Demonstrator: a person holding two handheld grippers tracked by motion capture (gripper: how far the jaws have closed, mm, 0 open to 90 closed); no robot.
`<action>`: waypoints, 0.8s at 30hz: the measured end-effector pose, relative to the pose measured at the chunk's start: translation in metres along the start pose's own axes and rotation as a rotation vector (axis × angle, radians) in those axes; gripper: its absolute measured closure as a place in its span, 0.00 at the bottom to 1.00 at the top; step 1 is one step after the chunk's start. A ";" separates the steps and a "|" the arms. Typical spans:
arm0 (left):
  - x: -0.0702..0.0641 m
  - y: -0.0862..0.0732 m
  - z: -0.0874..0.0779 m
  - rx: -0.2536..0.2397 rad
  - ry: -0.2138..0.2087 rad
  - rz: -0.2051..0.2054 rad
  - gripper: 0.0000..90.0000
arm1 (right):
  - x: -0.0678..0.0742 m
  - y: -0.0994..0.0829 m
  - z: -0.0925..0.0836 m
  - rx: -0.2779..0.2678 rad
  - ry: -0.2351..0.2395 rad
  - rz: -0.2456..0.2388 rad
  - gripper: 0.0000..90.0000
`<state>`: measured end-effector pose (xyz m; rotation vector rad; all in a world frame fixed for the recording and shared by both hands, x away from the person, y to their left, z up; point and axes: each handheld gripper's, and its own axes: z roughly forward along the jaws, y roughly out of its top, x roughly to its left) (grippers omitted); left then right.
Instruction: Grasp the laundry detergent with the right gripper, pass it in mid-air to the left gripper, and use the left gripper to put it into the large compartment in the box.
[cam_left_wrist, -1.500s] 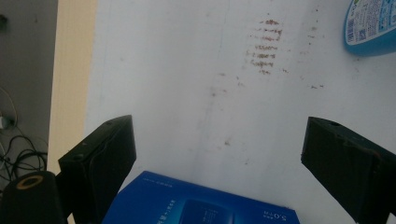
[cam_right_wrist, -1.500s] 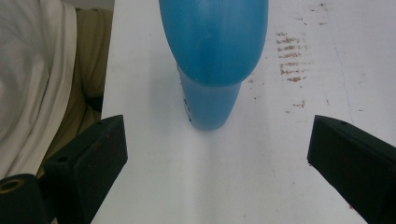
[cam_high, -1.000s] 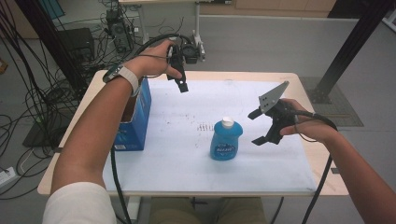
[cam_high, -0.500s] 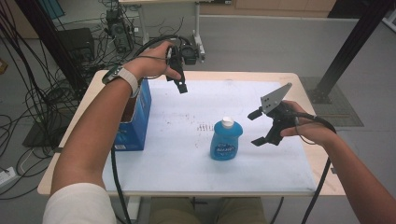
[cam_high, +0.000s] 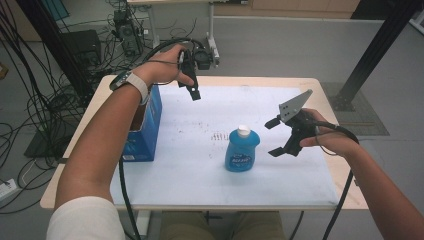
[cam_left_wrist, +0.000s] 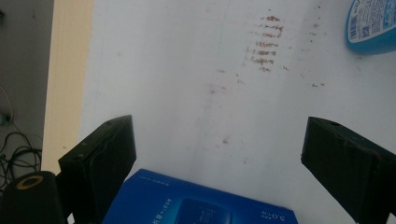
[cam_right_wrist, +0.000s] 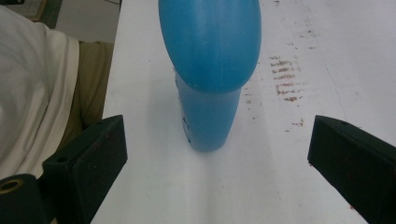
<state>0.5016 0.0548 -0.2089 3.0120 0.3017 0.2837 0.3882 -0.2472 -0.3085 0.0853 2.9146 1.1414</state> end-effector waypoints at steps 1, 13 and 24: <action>0.000 0.000 0.000 0.000 -0.001 0.000 0.12 | 0.000 0.000 0.000 0.000 0.001 0.000 0.05; 0.000 -0.001 0.001 -0.001 -0.001 -0.003 0.12 | 0.000 -0.002 0.004 0.012 0.007 0.003 0.05; -0.001 -0.002 0.002 -0.005 -0.002 -0.009 0.12 | -0.001 -0.004 0.011 0.025 0.019 0.007 0.05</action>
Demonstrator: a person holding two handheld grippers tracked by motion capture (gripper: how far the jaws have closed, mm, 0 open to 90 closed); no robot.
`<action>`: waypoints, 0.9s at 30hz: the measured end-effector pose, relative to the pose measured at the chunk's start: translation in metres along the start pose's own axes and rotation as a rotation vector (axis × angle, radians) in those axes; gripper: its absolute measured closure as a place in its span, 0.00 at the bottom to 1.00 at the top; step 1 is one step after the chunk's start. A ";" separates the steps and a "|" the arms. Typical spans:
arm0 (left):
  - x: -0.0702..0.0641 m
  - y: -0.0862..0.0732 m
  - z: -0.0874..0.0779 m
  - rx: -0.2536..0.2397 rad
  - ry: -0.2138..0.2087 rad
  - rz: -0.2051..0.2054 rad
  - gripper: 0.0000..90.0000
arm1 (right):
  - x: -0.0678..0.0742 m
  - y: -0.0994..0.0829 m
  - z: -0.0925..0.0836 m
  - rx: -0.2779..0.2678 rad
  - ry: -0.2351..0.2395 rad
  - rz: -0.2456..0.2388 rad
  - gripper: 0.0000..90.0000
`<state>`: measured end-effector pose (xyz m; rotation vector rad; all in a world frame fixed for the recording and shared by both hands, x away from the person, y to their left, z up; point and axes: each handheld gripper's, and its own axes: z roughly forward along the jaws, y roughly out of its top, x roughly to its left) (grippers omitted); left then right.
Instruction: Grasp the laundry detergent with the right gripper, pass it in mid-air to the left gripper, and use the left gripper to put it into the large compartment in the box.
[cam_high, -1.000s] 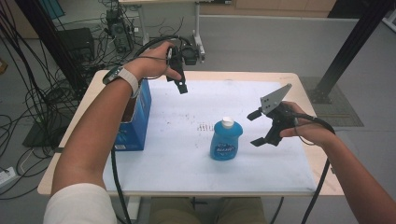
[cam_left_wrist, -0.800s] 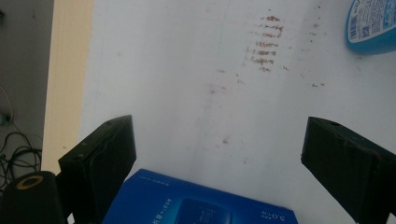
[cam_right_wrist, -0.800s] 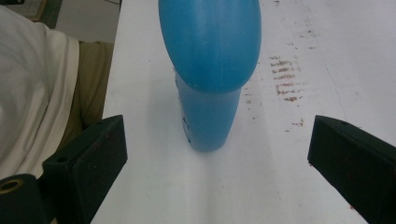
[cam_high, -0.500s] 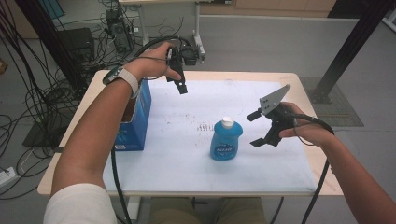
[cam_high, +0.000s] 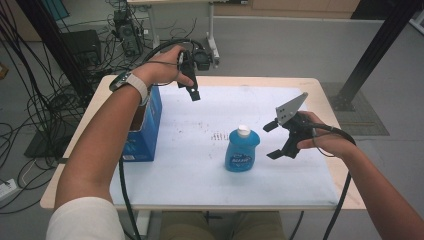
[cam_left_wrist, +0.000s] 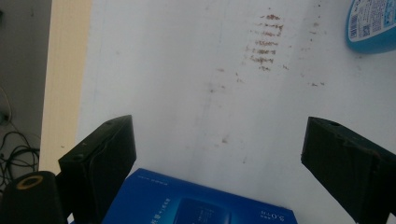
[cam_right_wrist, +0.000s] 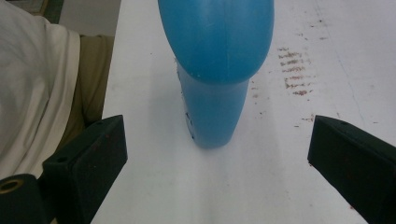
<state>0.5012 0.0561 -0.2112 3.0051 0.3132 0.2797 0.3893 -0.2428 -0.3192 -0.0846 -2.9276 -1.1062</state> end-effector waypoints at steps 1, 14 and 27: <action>0.000 0.000 0.000 0.004 0.000 0.004 0.12 | 0.000 0.000 0.001 0.002 0.001 0.000 0.05; 0.000 -0.001 0.002 0.003 -0.002 -0.001 0.12 | -0.002 -0.005 0.007 0.014 0.008 0.014 0.05; 0.000 0.000 0.002 0.006 -0.001 0.002 0.12 | -0.002 -0.008 0.012 0.008 0.009 0.017 0.05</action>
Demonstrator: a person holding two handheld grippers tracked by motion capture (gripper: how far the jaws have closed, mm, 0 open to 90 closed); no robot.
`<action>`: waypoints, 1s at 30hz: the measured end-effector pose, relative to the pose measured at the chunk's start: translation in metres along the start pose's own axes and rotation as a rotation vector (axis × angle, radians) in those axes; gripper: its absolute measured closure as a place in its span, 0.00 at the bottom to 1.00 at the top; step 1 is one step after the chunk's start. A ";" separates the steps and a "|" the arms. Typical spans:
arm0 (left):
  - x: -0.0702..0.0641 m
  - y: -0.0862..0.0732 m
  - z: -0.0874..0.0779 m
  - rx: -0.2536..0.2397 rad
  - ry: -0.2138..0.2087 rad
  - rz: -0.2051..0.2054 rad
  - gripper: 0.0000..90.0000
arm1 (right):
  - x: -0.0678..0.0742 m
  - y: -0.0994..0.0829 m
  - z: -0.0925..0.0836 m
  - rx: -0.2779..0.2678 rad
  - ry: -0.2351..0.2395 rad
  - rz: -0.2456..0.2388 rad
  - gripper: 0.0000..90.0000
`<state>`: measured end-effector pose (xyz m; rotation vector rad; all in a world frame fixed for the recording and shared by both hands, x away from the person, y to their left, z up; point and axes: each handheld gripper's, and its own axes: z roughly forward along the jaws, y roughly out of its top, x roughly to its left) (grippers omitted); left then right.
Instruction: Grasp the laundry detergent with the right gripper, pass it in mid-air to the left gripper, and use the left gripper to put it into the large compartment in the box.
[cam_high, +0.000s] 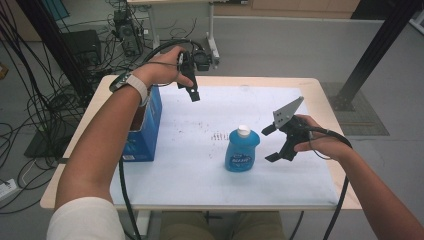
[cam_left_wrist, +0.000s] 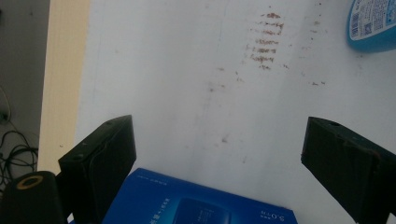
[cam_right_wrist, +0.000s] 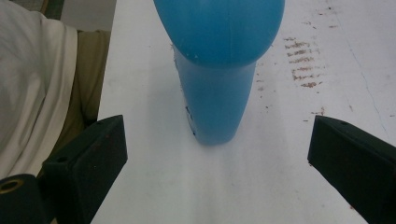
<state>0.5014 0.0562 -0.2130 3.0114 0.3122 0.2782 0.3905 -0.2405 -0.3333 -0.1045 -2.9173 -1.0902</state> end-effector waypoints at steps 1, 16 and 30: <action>0.000 0.000 0.000 0.000 0.000 0.001 0.12 | 0.000 0.000 0.000 -0.004 0.000 0.001 0.05; -0.001 0.001 0.000 -0.001 0.000 -0.004 0.12 | 0.002 -0.006 0.001 -0.087 -0.006 0.004 0.05; -0.001 -0.001 0.000 0.006 0.003 -0.004 0.12 | 0.003 -0.011 0.003 -0.159 -0.013 0.005 0.03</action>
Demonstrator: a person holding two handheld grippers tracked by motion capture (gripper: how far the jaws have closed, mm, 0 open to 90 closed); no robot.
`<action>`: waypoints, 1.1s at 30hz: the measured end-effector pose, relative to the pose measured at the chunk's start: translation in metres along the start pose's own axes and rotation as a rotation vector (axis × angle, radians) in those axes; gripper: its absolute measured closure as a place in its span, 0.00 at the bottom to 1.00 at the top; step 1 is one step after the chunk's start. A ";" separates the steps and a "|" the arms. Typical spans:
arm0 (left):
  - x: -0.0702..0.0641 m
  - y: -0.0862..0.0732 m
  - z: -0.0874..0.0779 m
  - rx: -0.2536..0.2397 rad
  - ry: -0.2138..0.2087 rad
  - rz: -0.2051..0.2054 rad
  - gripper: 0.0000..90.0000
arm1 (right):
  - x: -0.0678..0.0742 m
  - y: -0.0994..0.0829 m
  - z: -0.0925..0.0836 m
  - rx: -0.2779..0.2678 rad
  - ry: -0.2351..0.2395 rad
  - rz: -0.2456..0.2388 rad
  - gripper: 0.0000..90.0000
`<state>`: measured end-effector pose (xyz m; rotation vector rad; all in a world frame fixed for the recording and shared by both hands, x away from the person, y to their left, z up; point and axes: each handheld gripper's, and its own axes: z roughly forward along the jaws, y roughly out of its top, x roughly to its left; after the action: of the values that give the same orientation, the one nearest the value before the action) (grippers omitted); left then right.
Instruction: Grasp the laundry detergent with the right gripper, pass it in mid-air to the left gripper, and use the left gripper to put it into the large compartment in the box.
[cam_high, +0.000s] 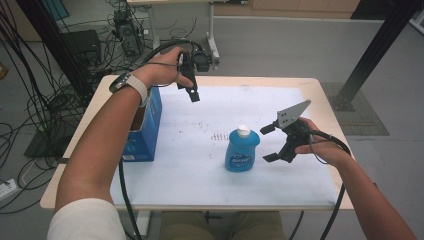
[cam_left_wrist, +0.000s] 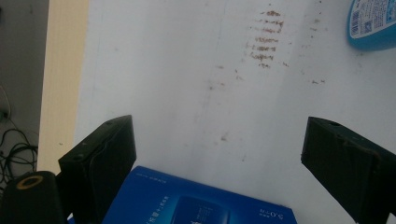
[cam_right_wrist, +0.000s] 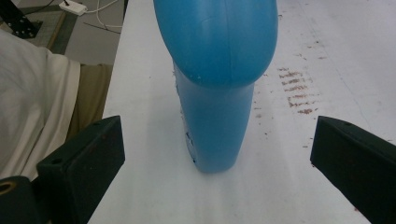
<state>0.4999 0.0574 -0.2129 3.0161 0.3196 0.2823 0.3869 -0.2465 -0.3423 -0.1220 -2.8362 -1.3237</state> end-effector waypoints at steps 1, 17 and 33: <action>0.000 0.000 0.000 -0.002 -0.001 -0.006 0.12 | 0.000 0.000 0.000 -0.003 0.002 0.000 0.03; -0.002 0.002 0.001 0.007 -0.001 0.001 0.12 | 0.002 -0.007 0.003 -0.048 0.005 0.004 0.03; -0.002 0.002 0.001 0.012 0.000 -0.003 0.12 | 0.001 -0.012 0.001 -0.105 -0.003 0.007 0.04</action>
<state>0.4990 0.0547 -0.2140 3.0274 0.3275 0.2806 0.3853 -0.2540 -0.3521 -0.1343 -2.7656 -1.4720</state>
